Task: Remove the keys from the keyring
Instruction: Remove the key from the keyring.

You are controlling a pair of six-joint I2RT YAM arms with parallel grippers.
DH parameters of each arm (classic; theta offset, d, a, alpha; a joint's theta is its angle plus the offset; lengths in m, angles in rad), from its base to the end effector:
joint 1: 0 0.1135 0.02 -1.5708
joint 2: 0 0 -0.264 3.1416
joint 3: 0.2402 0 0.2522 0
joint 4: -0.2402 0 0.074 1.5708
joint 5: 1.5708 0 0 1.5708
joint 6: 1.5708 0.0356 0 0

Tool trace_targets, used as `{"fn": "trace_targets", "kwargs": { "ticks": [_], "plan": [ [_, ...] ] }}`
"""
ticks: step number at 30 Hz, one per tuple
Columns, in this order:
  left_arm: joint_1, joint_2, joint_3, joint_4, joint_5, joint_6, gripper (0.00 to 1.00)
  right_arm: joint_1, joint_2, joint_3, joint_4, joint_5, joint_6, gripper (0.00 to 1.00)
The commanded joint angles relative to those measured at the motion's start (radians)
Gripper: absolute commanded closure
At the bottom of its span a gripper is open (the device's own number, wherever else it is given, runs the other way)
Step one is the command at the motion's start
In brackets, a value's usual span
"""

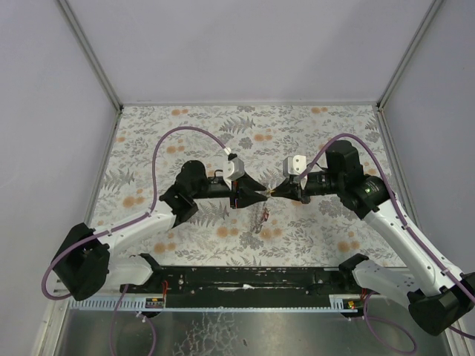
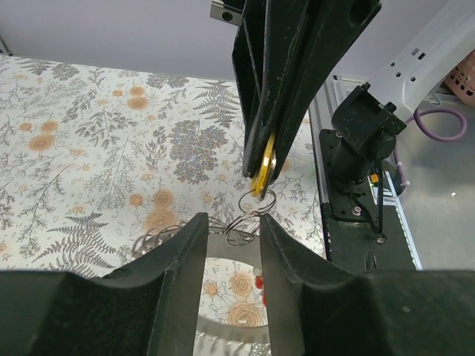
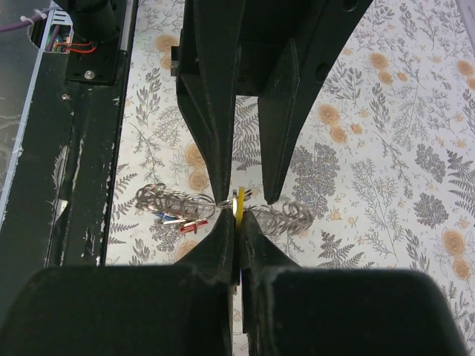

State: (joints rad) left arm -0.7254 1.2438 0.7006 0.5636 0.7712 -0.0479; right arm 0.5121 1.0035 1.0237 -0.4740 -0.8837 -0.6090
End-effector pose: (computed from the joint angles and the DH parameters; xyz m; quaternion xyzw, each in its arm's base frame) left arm 0.1896 -0.2013 0.2903 0.4689 0.5223 -0.4934 0.5137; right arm 0.1684 0.1262 0.3587 -0.5995 0.5288 0.3390 0.4960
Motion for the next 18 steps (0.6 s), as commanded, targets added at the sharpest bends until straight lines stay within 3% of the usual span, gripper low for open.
{"fn": "trace_targets", "kwargs": {
  "ticks": [1, 18],
  "plan": [
    [0.006, 0.006, 0.031, 0.018, 0.015, 0.012, 0.67, -0.002, -0.013, 0.033, 0.063, -0.047, 0.008, 1.0],
    [0.005, 0.037, 0.055, 0.004, 0.095, -0.01, 0.73, -0.003, -0.013, 0.033, 0.064, -0.04, 0.011, 1.0]
  ]
}}
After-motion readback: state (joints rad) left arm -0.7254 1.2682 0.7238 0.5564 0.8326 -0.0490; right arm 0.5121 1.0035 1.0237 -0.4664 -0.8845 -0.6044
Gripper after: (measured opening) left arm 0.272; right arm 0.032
